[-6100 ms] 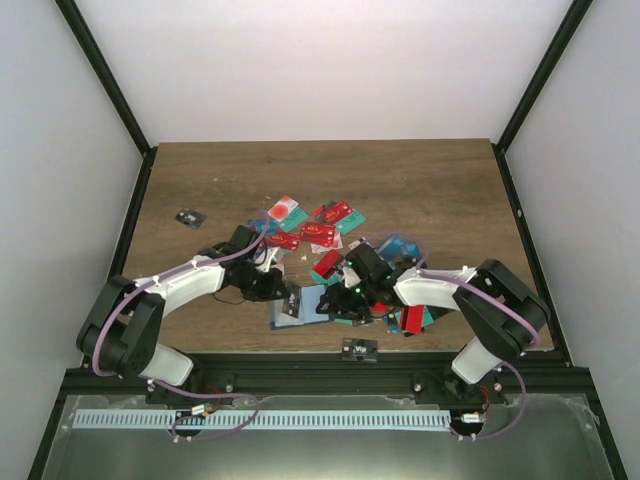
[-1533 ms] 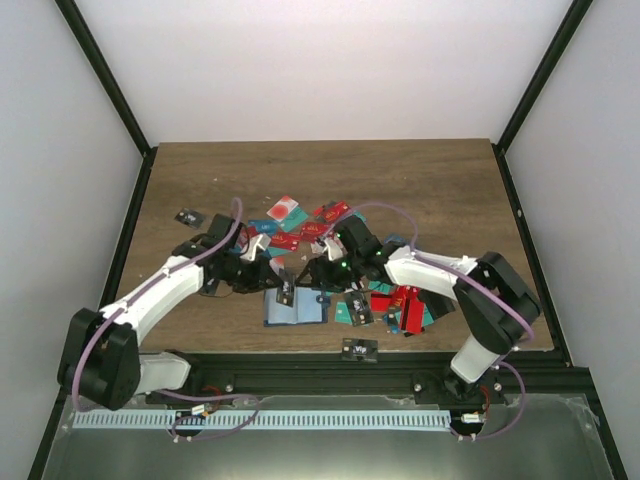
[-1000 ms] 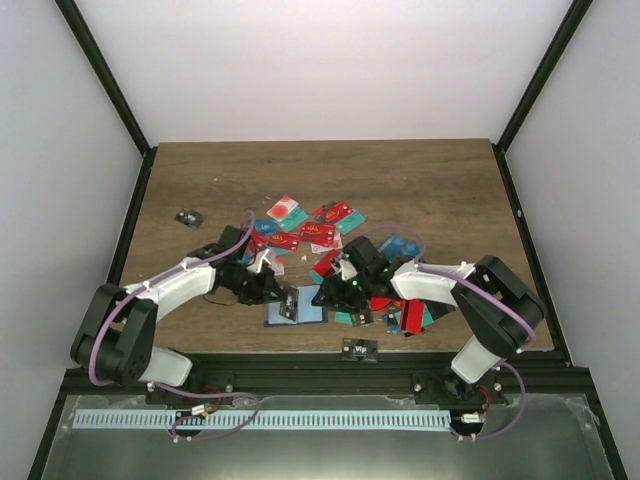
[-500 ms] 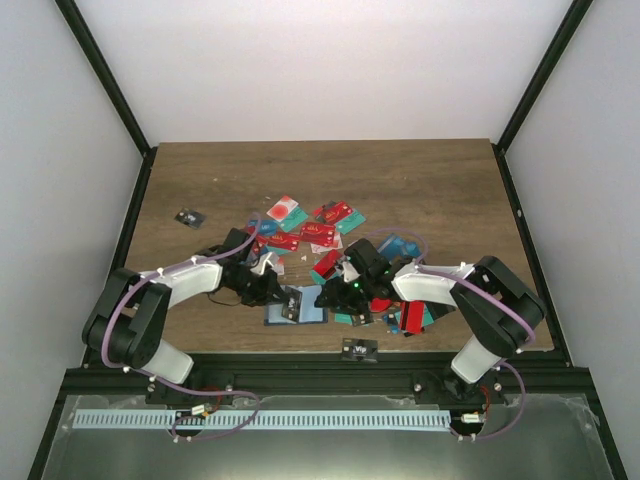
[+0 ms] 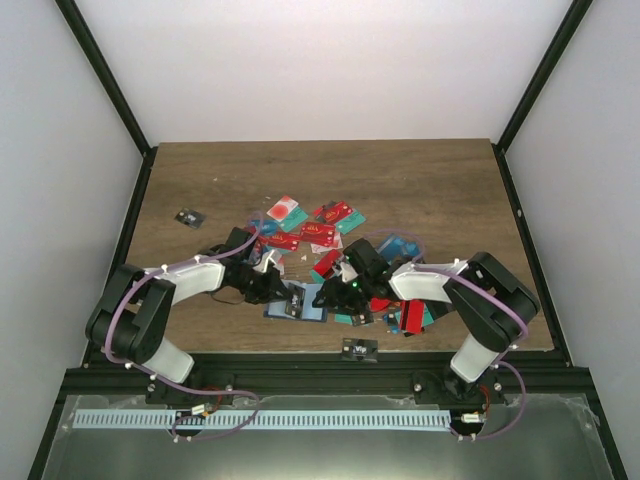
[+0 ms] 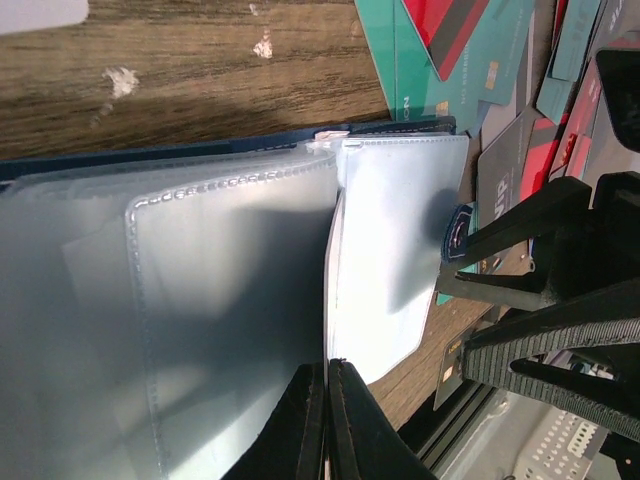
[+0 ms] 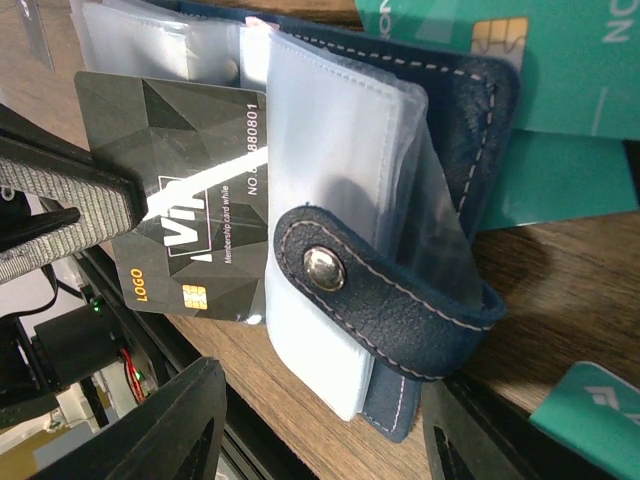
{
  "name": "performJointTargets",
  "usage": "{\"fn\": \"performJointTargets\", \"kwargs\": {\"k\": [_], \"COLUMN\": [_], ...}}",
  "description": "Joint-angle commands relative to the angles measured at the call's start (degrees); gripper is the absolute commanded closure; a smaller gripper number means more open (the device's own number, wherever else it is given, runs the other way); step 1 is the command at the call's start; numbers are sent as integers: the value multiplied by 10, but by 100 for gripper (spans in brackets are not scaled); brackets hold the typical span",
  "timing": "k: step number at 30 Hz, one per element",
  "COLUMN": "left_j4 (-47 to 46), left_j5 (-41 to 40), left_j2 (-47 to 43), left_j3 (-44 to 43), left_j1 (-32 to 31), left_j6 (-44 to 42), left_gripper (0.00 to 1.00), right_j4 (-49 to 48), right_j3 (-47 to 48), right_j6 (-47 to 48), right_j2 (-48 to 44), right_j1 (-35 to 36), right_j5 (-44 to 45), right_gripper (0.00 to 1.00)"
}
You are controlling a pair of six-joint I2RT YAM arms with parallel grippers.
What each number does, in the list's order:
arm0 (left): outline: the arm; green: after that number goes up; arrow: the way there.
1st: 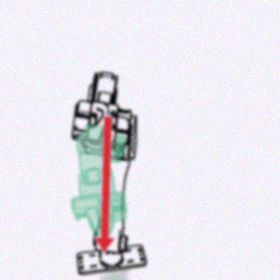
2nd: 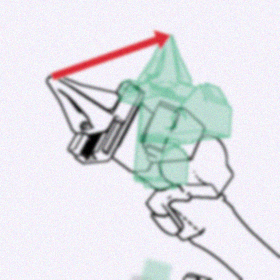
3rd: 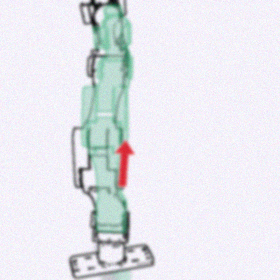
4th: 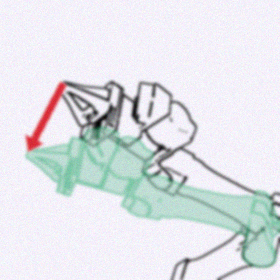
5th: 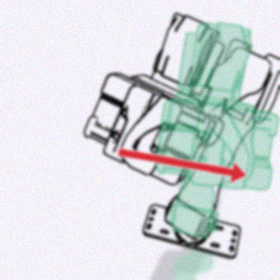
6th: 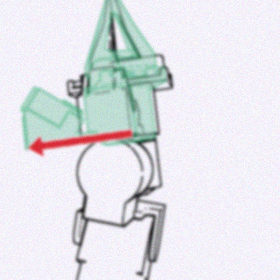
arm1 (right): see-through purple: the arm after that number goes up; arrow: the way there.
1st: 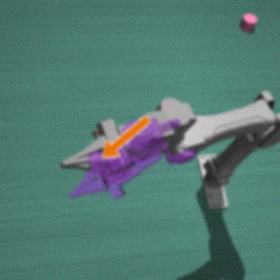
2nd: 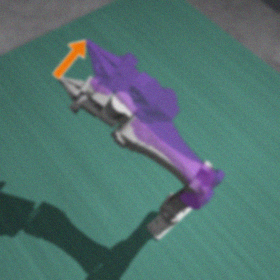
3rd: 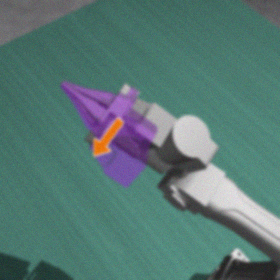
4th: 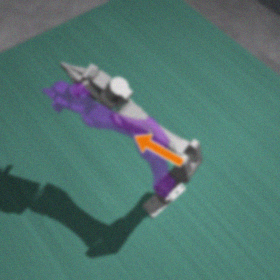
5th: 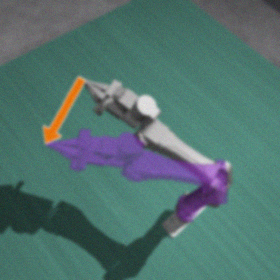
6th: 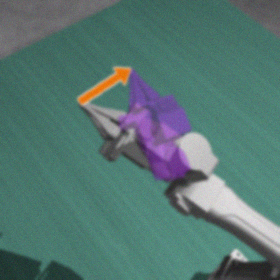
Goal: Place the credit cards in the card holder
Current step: Insert the credit card into the card holder.
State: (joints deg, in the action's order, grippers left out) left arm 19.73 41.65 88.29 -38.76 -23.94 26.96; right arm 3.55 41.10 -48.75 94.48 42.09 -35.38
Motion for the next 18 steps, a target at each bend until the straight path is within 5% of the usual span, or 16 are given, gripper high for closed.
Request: {"fn": "performJointTargets", "kwargs": {"k": [1,7,18], "left_j4": [2,82,76], "left_j5": [-15,-81,-84], "left_j2": [-2,-25,1], "left_j3": [0,-28,-41], "left_j1": [-5,-6,-6], "left_j6": [-2,-29,-32], "left_gripper": [96,96,96], "right_j4": [-4,12,14], "right_j3": [7,13,27], "right_j6": [6,13,21], "right_j2": [22,23,42], "right_j1": [-2,-2,-2], "right_j5": [8,17,15], "right_gripper": [44,46,46]}}
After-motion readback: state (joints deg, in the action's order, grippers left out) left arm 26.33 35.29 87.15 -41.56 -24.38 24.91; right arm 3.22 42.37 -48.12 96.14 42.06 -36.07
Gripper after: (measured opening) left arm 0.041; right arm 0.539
